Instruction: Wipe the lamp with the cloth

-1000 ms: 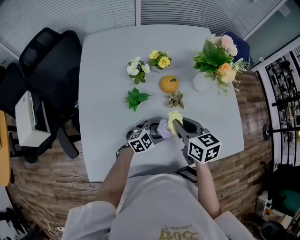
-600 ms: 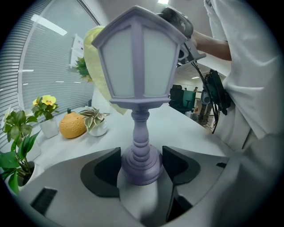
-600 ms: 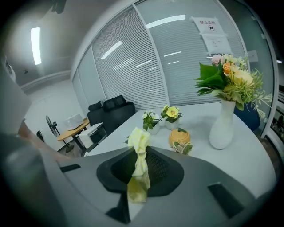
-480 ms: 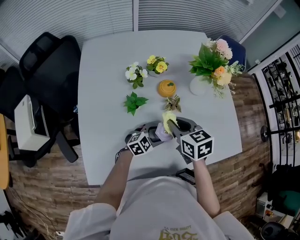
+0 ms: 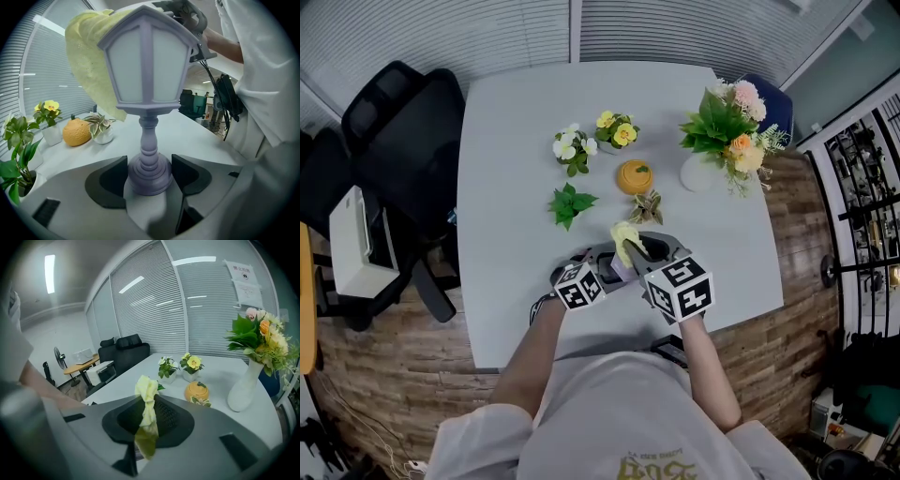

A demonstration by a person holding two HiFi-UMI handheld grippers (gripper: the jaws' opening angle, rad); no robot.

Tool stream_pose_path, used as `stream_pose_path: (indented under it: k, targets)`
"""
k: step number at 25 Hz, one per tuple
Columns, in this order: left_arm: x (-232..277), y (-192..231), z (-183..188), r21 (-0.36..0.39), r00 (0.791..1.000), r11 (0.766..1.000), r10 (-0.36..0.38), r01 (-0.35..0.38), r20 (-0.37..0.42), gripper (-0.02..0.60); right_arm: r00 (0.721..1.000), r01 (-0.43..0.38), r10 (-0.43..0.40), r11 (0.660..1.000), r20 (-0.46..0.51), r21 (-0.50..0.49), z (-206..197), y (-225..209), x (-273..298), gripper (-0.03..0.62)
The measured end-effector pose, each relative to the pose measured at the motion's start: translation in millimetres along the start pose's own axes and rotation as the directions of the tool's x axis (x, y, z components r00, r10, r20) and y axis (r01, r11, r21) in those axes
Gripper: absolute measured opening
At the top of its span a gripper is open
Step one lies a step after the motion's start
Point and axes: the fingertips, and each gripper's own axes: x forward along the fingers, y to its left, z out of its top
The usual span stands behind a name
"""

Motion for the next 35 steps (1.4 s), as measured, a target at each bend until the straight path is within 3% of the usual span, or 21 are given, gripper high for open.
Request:
stream_pose_path:
  k: [15,24,35]
  targets:
    - [0,-4,0,0.000,1.000,1.000,0.000,0.000,0.002,0.299,1.000,-0.024,0.024,0.998,0.000,-0.050,-2,18,-1,0.056]
    - [0,4,0,0.003,1.000,1.000,0.004,-0.004,0.000,0.299,1.000,-0.027,0.027,0.991,-0.005,-0.131,2,28,-1,0.056]
    - [-1,1,1,0.003,1.000,1.000,0.003,-0.003,0.003,0.299,0.997,-0.081,0.082,0.985,0.001,-0.153,-4,41,-11,0.057]
